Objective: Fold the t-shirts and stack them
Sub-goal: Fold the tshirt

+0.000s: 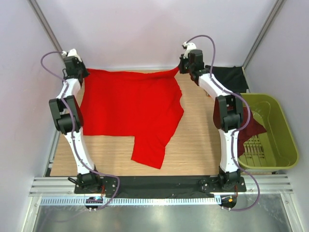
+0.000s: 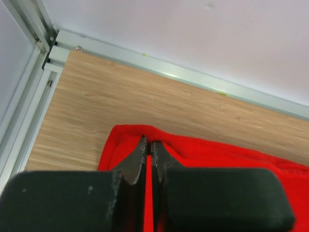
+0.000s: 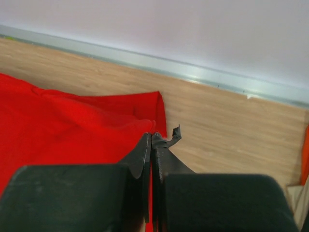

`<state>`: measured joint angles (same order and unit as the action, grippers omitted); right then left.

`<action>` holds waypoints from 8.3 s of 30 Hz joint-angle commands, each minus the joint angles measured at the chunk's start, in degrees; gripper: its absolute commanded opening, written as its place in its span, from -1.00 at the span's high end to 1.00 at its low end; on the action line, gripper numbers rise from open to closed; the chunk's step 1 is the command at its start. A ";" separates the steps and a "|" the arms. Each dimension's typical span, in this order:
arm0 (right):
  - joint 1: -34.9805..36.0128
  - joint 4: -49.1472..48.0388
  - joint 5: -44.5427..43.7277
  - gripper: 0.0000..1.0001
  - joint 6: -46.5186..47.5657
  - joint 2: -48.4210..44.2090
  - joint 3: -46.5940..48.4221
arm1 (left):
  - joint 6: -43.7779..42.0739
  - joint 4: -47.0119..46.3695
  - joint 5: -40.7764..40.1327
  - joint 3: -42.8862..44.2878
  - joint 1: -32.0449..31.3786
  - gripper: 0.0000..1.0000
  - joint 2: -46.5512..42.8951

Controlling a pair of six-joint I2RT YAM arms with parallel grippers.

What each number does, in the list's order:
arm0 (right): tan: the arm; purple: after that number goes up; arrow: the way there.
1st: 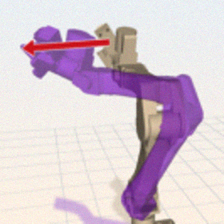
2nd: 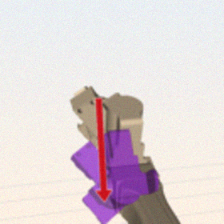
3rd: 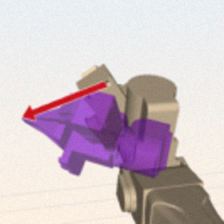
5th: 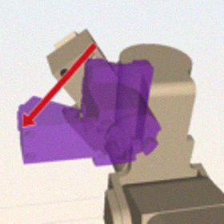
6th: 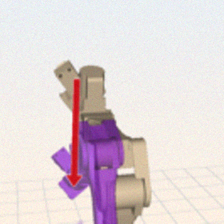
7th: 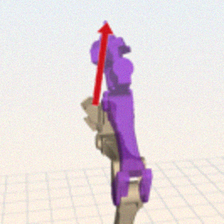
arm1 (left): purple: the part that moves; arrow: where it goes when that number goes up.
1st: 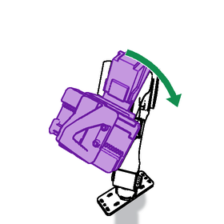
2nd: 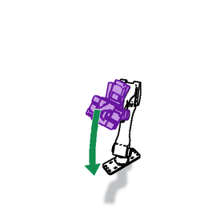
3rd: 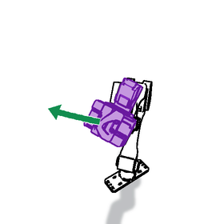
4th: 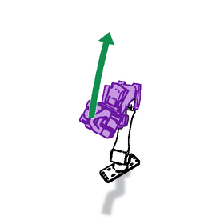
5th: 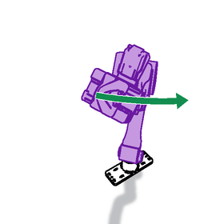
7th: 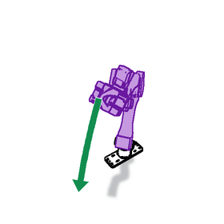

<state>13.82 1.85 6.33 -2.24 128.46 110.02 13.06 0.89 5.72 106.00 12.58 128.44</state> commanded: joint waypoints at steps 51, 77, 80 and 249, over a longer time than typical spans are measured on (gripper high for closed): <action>15.88 18.72 -15.28 0.26 -17.61 -38.12 -43.40 | 14.00 24.43 -16.11 -18.27 1.40 0.39 -16.27; 2.88 30.85 -15.20 0.47 -25.62 -9.37 -16.50 | 25.61 30.05 4.93 -44.03 -10.11 0.34 -41.94; 0.60 32.51 -16.62 0.68 -26.50 -9.11 -16.94 | 27.37 31.37 4.57 -44.65 -11.26 0.34 -43.80; 7.62 40.43 -7.38 0.98 -12.17 -15.78 -19.14 | 20.16 37.26 -16.17 -18.72 0.87 0.36 -8.73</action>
<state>21.50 41.25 0.32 -15.11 116.68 89.80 34.17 36.16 -7.31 86.50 12.32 118.41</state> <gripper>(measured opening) 0.033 0.318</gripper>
